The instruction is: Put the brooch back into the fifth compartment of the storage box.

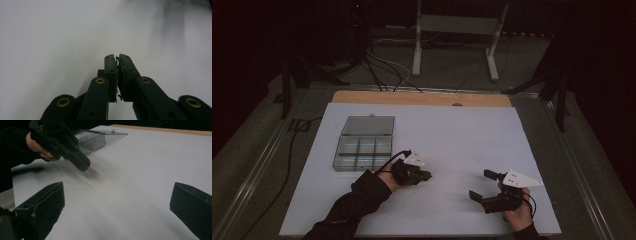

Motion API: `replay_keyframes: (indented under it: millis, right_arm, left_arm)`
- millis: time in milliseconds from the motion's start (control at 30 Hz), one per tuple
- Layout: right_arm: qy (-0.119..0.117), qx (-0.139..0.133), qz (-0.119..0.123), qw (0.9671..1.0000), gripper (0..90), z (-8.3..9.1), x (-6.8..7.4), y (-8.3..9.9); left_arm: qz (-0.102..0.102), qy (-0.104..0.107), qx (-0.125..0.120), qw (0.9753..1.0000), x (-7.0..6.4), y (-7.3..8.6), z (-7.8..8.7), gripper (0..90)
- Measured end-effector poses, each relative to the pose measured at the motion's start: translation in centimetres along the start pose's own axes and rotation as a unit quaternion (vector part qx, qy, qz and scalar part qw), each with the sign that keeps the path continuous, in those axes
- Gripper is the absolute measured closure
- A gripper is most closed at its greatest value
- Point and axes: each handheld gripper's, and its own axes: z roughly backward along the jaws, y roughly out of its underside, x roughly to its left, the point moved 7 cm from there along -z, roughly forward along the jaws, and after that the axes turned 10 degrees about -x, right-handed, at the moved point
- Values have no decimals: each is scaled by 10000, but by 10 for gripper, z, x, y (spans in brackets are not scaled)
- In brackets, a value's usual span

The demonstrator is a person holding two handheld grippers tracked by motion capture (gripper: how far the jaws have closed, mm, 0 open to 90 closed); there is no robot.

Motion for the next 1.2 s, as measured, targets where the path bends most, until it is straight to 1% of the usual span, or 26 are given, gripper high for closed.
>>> replay_keyframes:
  millis: [300, 400, 467, 533, 567, 633, 667, 733, 800, 900, 1033, 1200]
  right_arm:
    - [-5, 14, 26, 10000, 0, 1, 0, 0]
    - [-5, 27, 23, 10000, 0, 0, 0, 1]
    - [-2, 23, 36, 10000, 0, 0, 1, 1]
    - [6, 14, 15, 10000, 0, 0, 0, 0]
    - [7, 17, 11, 10000, 0, 0, 0, 1]
    - [4, 25, 27, 10000, 0, 1, 0, 1]
    - [0, 18, 25, 10000, 0, 1, 1, 0]
    - [6, 15, 14, 10000, 0, 0, 0, 0]
    - [2, 21, 24, 10000, 0, 1, 0, 0]
    - [8, 12, 14, 10000, 0, 0, 0, 0]
    - [-2, 25, 32, 10000, 0, 0, 1, 1]
    - [0, 26, 24, 10000, 0, 0, 0, 1]
  left_arm:
    - [1, -61, -44, 10000, 4, -2, 8, 878]
    - [74, -69, -85, 9999, 5, -3, 10, 878]
    - [33, -88, -77, 9999, 6, -4, 12, 878]
    - [52, -82, -83, 9999, 6, -4, 13, 878]
    - [29, -120, -97, 9999, 7, -5, 15, 878]
    - [42, -103, -107, 9999, 7, -5, 16, 878]
    - [27, -129, -102, 9999, 8, -5, 17, 878]
    - [98, -157, -142, 9997, 9, -6, 19, 878]
    - [78, -190, -129, 9997, 11, -6, 23, 878]
    - [128, -229, -175, 9995, 14, -6, 25, 878]
    - [113, -247, -163, 9995, 15, -6, 27, 878]
    - [144, -297, -205, 9992, 17, -7, 31, 878]
